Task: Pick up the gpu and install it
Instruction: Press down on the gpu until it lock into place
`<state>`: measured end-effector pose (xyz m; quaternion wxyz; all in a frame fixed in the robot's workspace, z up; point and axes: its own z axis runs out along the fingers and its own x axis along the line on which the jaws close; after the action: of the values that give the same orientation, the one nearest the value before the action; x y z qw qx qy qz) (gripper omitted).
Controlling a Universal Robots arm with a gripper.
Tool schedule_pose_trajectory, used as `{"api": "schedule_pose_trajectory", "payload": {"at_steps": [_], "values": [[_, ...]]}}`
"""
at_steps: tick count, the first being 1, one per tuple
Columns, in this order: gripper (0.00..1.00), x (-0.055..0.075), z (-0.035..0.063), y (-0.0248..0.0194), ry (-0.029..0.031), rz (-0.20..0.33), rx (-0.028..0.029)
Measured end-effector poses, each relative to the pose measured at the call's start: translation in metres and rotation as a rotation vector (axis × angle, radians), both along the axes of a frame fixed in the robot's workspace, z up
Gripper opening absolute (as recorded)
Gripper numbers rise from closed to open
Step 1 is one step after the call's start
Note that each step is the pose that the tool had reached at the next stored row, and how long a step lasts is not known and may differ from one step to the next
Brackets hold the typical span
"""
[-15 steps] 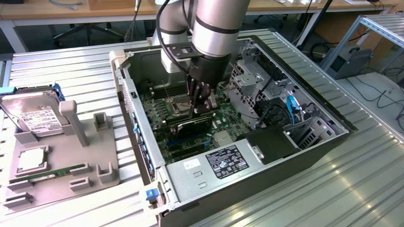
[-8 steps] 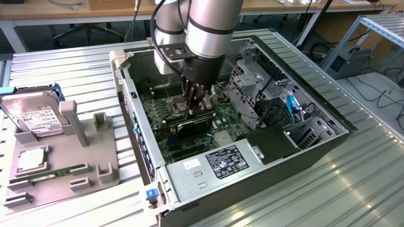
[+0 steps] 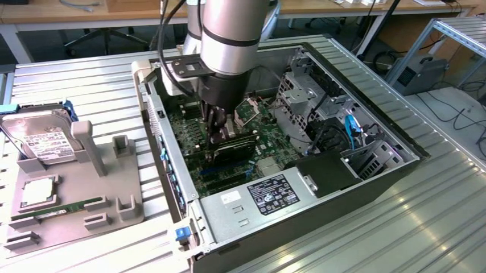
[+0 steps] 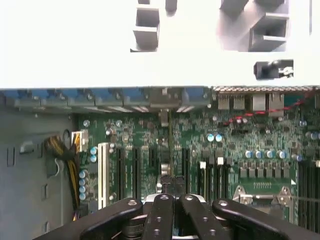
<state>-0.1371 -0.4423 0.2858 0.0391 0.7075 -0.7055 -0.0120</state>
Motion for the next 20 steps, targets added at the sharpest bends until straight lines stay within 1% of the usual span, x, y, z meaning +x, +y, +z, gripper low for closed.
{"api": "schedule_pose_trajectory", "payload": {"at_steps": [5,10,13,15,19,20], "values": [[0.11,-0.004,-0.0071,-0.0004,0.0000,0.000,0.0000],[0.11,-0.009,-0.0114,-0.0004,0.0003,0.000,-0.0005],[0.11,-0.009,-0.0133,-0.0005,0.0002,0.000,-0.0007],[0.11,-0.009,-0.0143,-0.0003,-0.0008,0.000,-0.0002],[0.11,-0.009,-0.0137,-0.0003,0.0001,0.000,-0.0048],[0.11,-0.009,-0.0137,-0.0003,0.0000,0.000,-0.0048]]}}
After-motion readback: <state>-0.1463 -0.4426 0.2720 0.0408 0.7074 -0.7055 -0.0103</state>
